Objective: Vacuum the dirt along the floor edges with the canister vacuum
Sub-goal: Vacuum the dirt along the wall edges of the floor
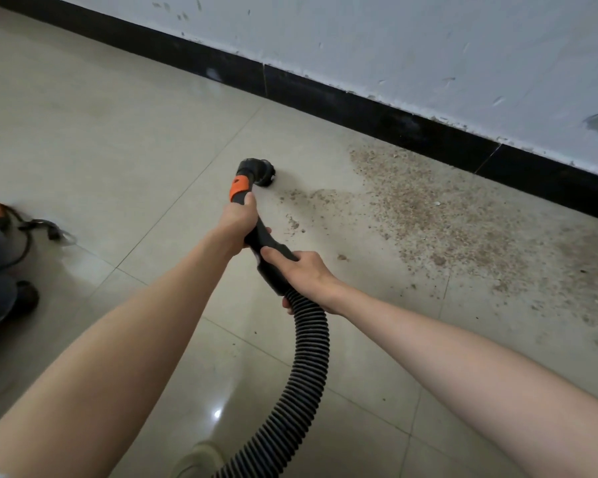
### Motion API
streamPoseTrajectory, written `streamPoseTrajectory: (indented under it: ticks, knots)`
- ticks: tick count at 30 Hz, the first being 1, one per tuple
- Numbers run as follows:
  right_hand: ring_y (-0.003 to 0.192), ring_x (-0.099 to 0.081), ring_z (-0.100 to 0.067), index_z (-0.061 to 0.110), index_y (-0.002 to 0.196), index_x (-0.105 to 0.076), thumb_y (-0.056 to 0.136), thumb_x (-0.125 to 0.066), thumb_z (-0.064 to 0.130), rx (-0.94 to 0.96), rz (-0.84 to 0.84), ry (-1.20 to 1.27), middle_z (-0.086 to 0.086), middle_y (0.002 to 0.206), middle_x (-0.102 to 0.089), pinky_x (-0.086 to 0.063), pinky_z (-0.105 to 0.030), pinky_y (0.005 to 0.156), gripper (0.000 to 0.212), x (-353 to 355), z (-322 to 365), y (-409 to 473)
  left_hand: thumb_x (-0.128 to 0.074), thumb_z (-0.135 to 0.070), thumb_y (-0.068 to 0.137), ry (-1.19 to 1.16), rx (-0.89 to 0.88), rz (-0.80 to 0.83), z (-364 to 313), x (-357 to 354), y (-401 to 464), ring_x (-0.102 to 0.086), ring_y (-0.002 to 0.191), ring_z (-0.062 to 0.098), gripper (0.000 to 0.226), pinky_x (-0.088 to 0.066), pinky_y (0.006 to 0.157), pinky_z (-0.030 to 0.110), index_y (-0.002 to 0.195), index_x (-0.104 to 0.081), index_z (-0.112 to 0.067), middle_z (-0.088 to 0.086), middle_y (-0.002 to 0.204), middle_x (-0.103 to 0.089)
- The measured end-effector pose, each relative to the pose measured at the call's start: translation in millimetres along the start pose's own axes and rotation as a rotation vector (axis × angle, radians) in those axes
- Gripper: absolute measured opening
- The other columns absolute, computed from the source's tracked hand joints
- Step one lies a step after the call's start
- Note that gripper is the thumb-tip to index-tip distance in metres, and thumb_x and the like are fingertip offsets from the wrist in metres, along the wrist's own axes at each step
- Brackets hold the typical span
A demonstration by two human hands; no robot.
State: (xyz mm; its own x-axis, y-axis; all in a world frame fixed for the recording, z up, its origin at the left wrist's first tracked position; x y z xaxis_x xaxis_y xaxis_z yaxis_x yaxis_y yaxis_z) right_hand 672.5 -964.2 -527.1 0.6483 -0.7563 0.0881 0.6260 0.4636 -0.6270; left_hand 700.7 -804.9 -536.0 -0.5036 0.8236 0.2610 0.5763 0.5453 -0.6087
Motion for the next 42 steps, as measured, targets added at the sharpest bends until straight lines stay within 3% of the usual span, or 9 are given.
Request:
streamPoseTrajectory:
  ticks: [4, 9, 15, 20, 24, 28, 29, 35, 42]
  knots:
    - [0.044, -0.06, -0.019, 0.009, 0.087, -0.055, 0.083, -0.065, 0.057, 0.005, 0.064, -0.085, -0.01, 0.073, -0.06, -0.051, -0.028, 0.045, 0.049, -21.4, -5.9, -4.3, -0.034, -0.038, 0.1, -0.048, 0.027, -0.055, 22.1, 27.5, -7.0, -0.063, 0.056, 0.017, 0.048, -0.047, 0.046, 0.026, 0.13, -0.036, 0.0, 0.011, 0.085, -0.058]
    - [0.044, -0.059, -0.019, 0.008, 0.086, -0.055, 0.083, -0.066, 0.055, -0.001, 0.052, -0.069, -0.009, 0.069, -0.059, -0.05, -0.029, 0.045, 0.048, -16.8, -31.7, -23.7, -0.035, -0.04, 0.1, -0.048, 0.051, -0.046, 45.8, 18.7, -27.3, -0.063, 0.054, 0.015, 0.05, -0.044, 0.035, 0.019, 0.133, -0.034, -0.002, 0.017, 0.108, -0.06]
    - [0.042, -0.058, -0.021, 0.006, 0.085, -0.056, 0.083, -0.068, 0.052, -0.054, -0.091, 0.035, -0.011, 0.069, -0.058, -0.048, -0.028, 0.042, 0.047, 14.5, -40.6, -40.5, -0.035, -0.04, 0.1, 0.018, 0.028, 0.074, 29.9, -25.8, -39.6, -0.063, 0.053, 0.017, 0.049, -0.047, 0.038, 0.022, 0.13, -0.035, -0.001, 0.013, 0.096, -0.058]
    - [0.042, -0.057, -0.022, 0.006, 0.087, -0.057, 0.084, -0.068, 0.051, -0.093, -0.192, 0.095, -0.011, 0.068, -0.057, -0.047, -0.027, 0.042, 0.046, 37.0, -54.6, -53.8, -0.036, -0.042, 0.1, 0.055, 0.021, 0.165, 23.4, -65.4, -49.2, -0.062, 0.055, 0.019, 0.05, -0.049, 0.044, 0.027, 0.128, -0.036, -0.001, 0.016, 0.099, -0.056]
    - [0.043, -0.058, -0.022, 0.007, 0.089, -0.058, 0.083, -0.068, 0.05, -0.108, -0.26, 0.134, -0.011, 0.068, -0.058, -0.047, -0.027, 0.042, 0.045, 51.8, -68.0, -64.5, -0.036, -0.04, 0.1, 0.095, -0.011, 0.233, 23.3, -93.3, -58.1, -0.061, 0.052, 0.018, 0.049, -0.045, 0.037, 0.021, 0.128, -0.036, 0.0, 0.013, 0.091, -0.056]
    - [0.043, -0.057, -0.023, 0.008, 0.088, -0.057, 0.083, -0.068, 0.05, -0.117, -0.319, 0.158, -0.01, 0.067, -0.057, -0.048, -0.028, 0.043, 0.044, 62.8, -71.1, -68.2, -0.037, -0.038, 0.1, 0.096, -0.026, 0.29, 16.4, -113.0, -63.1, -0.063, 0.059, 0.023, 0.045, -0.054, 0.053, 0.031, 0.123, -0.04, 0.001, 0.008, 0.078, -0.052]
    - [0.043, -0.057, -0.023, 0.008, 0.089, -0.057, 0.083, -0.068, 0.051, -0.118, -0.324, 0.16, -0.01, 0.067, -0.057, -0.049, -0.028, 0.044, 0.044, 64.2, -70.9, -67.9, -0.037, -0.038, 0.1, 0.093, -0.023, 0.299, 15.2, -115.5, -63.2, -0.062, 0.058, 0.022, 0.044, -0.053, 0.051, 0.029, 0.121, -0.04, 0.0, 0.008, 0.078, -0.051]
    - [0.043, -0.058, -0.022, 0.007, 0.09, -0.055, 0.085, -0.066, 0.05, -0.09, -0.255, 0.128, -0.011, 0.068, -0.056, -0.049, -0.029, 0.045, 0.044, 55.0, -67.2, -61.0, -0.036, -0.037, 0.1, 0.076, -0.04, 0.262, 18.8, -104.7, -57.5, -0.059, 0.048, 0.017, 0.036, -0.045, 0.038, 0.02, 0.11, -0.042, -0.003, 0.009, 0.079, -0.053]
    - [0.044, -0.06, -0.021, 0.009, 0.085, -0.055, 0.084, -0.065, 0.052, -0.028, -0.059, -0.051, -0.009, 0.07, -0.059, -0.052, -0.03, 0.045, 0.044, 17.1, -35.6, -35.2, -0.041, -0.034, 0.096, -0.103, 0.012, 0.055, 32.1, -27.7, -36.8, -0.062, 0.043, 0.015, 0.028, -0.047, 0.043, 0.022, 0.1, -0.042, -0.006, 0.008, 0.076, -0.058]
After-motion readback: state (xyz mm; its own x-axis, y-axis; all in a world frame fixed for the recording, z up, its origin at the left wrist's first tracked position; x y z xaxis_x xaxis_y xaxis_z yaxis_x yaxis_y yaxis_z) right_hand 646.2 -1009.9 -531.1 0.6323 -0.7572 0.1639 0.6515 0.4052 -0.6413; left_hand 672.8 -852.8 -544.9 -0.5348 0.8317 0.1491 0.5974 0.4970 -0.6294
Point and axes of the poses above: each hand's wrist, its own y-axis towards the middle knuckle, its own x-axis out of the back of the hand, z = x × y, the point moved 10 cm from there along y, towards the middle knuckle
